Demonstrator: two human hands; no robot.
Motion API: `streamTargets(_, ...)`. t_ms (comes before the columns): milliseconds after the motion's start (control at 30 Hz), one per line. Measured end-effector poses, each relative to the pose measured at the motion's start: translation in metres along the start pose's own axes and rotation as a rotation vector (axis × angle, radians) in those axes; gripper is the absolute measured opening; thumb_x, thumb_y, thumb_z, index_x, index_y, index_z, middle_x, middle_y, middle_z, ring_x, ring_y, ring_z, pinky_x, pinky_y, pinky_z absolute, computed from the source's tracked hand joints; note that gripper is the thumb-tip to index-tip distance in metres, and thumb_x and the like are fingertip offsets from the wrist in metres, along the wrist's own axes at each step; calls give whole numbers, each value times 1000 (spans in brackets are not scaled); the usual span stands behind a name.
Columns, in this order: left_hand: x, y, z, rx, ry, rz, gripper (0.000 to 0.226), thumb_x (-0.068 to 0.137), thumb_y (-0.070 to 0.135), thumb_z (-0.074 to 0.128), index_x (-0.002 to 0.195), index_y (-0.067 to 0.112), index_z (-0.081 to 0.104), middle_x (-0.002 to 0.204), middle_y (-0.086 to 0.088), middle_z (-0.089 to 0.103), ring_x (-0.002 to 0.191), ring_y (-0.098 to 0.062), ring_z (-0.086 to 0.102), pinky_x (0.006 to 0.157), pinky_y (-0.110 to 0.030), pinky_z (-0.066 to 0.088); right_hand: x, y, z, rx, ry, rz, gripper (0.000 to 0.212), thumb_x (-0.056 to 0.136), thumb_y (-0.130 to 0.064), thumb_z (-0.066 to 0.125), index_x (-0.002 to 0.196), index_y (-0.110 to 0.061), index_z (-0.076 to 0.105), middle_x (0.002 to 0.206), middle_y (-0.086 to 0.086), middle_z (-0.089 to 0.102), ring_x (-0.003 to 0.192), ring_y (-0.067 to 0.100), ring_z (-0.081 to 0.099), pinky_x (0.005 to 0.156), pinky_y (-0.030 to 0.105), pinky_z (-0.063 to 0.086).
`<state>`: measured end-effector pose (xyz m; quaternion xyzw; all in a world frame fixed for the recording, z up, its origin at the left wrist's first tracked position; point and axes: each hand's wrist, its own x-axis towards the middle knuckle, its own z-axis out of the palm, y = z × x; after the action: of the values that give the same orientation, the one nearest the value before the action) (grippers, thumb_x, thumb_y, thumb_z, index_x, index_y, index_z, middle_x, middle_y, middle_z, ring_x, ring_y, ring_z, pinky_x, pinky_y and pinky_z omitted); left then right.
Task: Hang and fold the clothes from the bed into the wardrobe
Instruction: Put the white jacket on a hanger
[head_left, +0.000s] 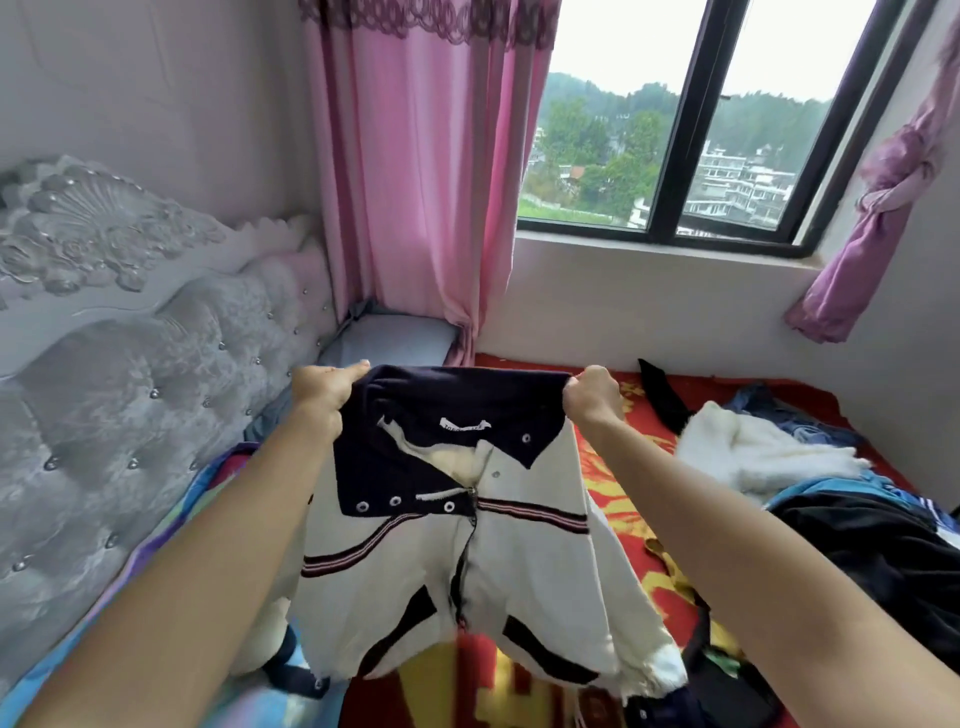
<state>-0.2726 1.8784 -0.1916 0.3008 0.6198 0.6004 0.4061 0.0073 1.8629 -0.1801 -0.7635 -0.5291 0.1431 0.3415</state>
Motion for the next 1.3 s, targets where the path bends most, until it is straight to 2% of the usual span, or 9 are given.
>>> streamTargets(100, -2, 40, -16, -43, 11, 67, 18, 72, 12, 80, 70, 7, 63, 94, -16, 66, 90, -28, 64, 87, -42, 52, 14, -40, -14, 88, 61, -115, 22, 93, -7, 37, 96, 6, 55, 94, 19, 56, 91, 33, 53, 70, 28, 34)
streamTargets(233, -3, 62, -43, 2, 3, 148, 19, 73, 2, 76, 64, 10, 61, 59, -5, 63, 66, -22, 61, 71, -34, 53, 30, -71, -17, 39, -99, -226, 17, 84, 0, 39, 75, 2, 53, 78, 19, 59, 75, 34, 62, 64, 38, 51)
streamTargets(533, -1, -116, -72, 142, 70, -150, 17, 75, -7, 70, 61, 1, 64, 41, 6, 54, 61, -17, 55, 70, -28, 47, -24, 26, 91, -189, -531, -79, 34, 94, -22, 35, 69, -4, 49, 67, 13, 58, 61, 27, 58, 63, 36, 52)
streamTargets(633, -7, -139, -76, 234, 77, -110, 18, 84, 0, 63, 67, 4, 60, 69, -11, 60, 78, -23, 59, 76, -30, 44, -26, 30, 107, -97, -542, -40, 38, 95, -20, 35, 62, -5, 45, 61, 13, 56, 60, 27, 57, 60, 33, 47)
streamTargets(733, -13, -150, -82, 652, 74, 132, 32, 89, 22, 60, 114, 2, 55, 110, -18, 57, 106, -36, 54, 87, -44, 45, -21, 27, 114, 6, -515, -3, 36, 94, -16, 32, 62, -5, 46, 56, 12, 54, 56, 29, 57, 57, 32, 45)
streamTargets(900, -39, -179, -86, 1197, -306, 1494, 26, 82, 30, 53, 104, 16, 53, 111, -9, 54, 100, -25, 52, 79, -38, 41, -9, 30, 115, 6, -485, 12, 41, 93, -19, 33, 58, -4, 49, 53, 15, 56, 48, 27, 53, 57, 33, 42)
streamTargets(1000, -48, -185, -78, 1447, -615, 1555, 32, 70, 41, 73, 90, 18, 65, 102, -4, 67, 99, -22, 62, 88, -36, 36, -4, 31, 113, -5, -476, 18, 37, 92, -19, 34, 63, -4, 50, 57, 16, 58, 51, 28, 57, 56, 34, 45)
streamTargets(1133, -47, -173, -82, 1922, -779, 1229, 50, 42, 62, 82, 73, 23, 74, 107, -5, 70, 107, -24, 64, 107, -49, 18, 4, 32, 108, 5, -464, 51, 32, 93, -19, 34, 69, -4, 49, 60, 14, 57, 52, 28, 59, 56, 32, 46)
streamTargets(1300, -38, -155, -90, 1935, -770, 1386, 27, 45, 32, 91, 48, 26, 65, 86, 9, 73, 110, -19, 63, 117, -47, -3, 19, 41, 98, 47, -459, 160, 31, 95, -17, 33, 74, -2, 49, 61, 14, 58, 49, 25, 56, 46, 27, 45)
